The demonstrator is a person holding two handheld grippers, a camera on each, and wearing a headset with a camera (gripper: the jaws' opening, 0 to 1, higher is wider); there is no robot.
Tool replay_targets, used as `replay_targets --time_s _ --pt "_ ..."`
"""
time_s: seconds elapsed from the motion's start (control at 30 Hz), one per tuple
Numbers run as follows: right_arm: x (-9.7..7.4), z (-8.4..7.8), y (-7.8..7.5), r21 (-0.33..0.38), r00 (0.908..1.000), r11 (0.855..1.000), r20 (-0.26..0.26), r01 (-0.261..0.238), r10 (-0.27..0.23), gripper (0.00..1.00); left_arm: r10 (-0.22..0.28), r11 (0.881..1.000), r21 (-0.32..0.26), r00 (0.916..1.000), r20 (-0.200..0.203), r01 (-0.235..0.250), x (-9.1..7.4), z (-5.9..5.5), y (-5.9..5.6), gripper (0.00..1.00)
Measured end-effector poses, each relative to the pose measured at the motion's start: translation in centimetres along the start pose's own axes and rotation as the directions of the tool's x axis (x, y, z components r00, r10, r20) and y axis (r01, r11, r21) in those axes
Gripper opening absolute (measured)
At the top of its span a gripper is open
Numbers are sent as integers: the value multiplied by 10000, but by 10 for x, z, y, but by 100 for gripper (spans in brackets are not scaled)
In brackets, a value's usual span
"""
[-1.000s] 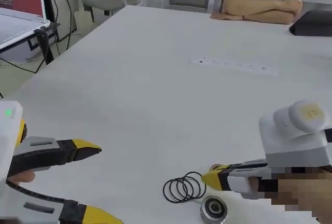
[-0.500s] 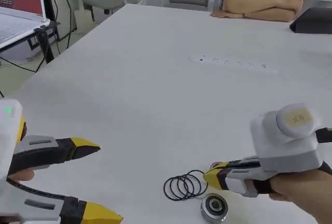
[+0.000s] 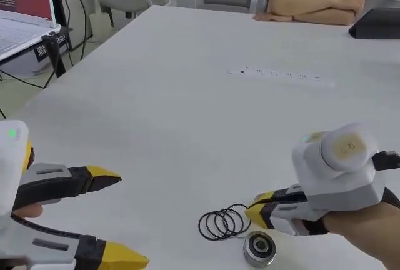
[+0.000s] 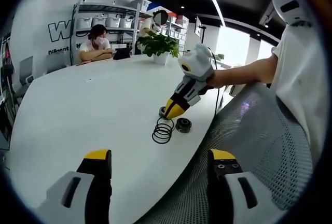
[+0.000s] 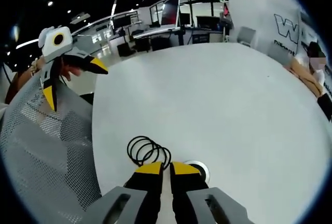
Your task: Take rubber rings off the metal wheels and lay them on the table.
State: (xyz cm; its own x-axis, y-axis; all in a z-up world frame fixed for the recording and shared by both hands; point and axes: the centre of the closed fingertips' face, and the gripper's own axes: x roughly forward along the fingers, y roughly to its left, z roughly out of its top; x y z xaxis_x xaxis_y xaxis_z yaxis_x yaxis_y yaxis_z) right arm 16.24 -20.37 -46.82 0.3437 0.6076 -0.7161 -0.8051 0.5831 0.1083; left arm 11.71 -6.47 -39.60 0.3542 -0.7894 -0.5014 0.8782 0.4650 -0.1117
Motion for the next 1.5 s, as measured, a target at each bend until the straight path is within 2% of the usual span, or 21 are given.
replay_targets --time_s 0.17,0.37,0.73,1.1,1.23,1.33,1.43,1.5 --pt "0 0 -2 -91 10000 10000 6 33 -33 3 45 10000 -5 10000 18 -45 0 0 0 73" --pt "-3 3 -7 58 9997 9998 163 200 -201 6 58 10000 2 10000 -7 -58 0 0 -1 72" --pt "-9 8 -9 320 9986 9993 471 211 -226 7 -25 10000 35 10000 -66 25 0 0 -2 73" --pt "-23 19 -7 133 9965 9995 773 303 -312 12 -93 9999 64 9999 -85 94 1 1 -4 74" --pt "-30 25 -6 196 9949 9995 968 257 -275 15 -157 9998 109 9998 -122 159 1 0 -5 75" --pt "-36 24 -9 -229 9951 9982 834 561 -540 21 -215 9997 138 9997 -130 217 2 0 -6 75" --pt "-43 29 -6 -366 9942 9980 963 514 -477 24 -302 9994 166 9995 -84 303 2 2 -7 76" --pt "-47 33 -2 -576 9943 9974 1001 423 -364 28 -480 9985 271 9987 176 475 2 7 -11 77"
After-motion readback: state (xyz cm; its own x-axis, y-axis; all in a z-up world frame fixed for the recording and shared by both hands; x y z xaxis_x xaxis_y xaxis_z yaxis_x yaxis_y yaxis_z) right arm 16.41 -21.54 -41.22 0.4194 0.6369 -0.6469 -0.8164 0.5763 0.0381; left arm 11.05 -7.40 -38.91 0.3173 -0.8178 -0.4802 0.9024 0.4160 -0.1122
